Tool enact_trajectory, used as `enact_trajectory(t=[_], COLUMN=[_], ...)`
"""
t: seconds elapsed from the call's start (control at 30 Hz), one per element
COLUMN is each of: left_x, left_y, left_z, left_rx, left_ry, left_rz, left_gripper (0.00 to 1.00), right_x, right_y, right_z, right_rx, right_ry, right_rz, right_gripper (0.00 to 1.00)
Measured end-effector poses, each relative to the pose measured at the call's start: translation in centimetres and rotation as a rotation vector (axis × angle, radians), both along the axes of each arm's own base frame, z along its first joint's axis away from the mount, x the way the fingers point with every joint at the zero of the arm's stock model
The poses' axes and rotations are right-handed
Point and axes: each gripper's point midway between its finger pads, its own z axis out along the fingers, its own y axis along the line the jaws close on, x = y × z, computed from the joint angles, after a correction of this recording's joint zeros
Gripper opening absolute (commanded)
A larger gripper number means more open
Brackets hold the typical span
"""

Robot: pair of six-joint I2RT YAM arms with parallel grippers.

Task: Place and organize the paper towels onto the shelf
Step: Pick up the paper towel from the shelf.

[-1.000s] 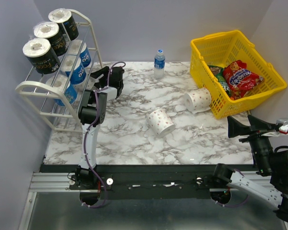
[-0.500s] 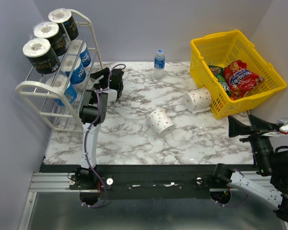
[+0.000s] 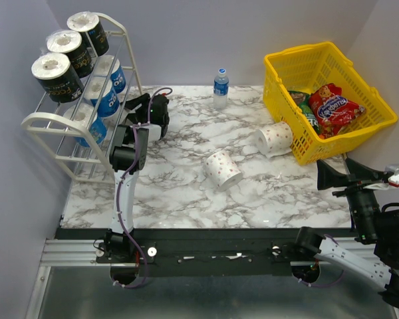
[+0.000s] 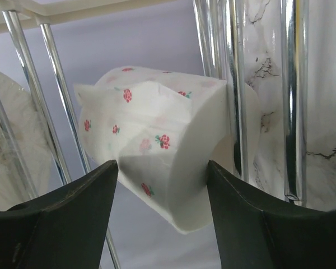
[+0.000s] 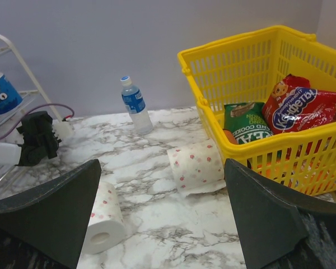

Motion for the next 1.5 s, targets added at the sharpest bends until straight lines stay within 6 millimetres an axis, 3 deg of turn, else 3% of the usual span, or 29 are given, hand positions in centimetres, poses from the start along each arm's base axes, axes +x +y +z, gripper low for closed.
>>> enact_trajectory(t=[0.2, 0.37, 0.7, 0.9, 1.23, 1.5], left_x=[0.1, -0.1, -0.8, -0.8, -0.7, -0.8], left_y=[0.3, 0.6, 0.9, 0.0, -2.9, -5.6], left_z=[-0.4, 0.3, 1.9, 2.7, 4.2, 3.1], left_rx=[0.033, 0.059, 0.117, 0.126, 0.061, -0.026], left_ry=[-0.004, -0.025, -0.065, -0.085, -0.156, -0.156], left_rz=[0.006, 0.01, 0.017, 0.004, -0.045, -0.096], left_gripper=[0.6, 0.44, 0.38, 0.33, 0.33, 0.33], right_x=[0.0, 0.1, -0.1, -0.1, -0.1, -0.3], right_y=[-0.2, 0.0, -0.3, -0.4, -0.4, -0.6], right_z=[-0.1, -0.4, -0.4, -0.4, -0.4, -0.3], right_rx=[-0.002, -0.01, 0.002, 0.005, 0.008, 0.028], right_ry=[0.001, 0.005, -0.002, -0.004, -0.005, -0.009], right_rz=[-0.008, -0.01, -0.01, -0.01, -0.009, -0.006], right_gripper=[1.0, 1.0, 1.0, 1.0, 1.0, 1.0])
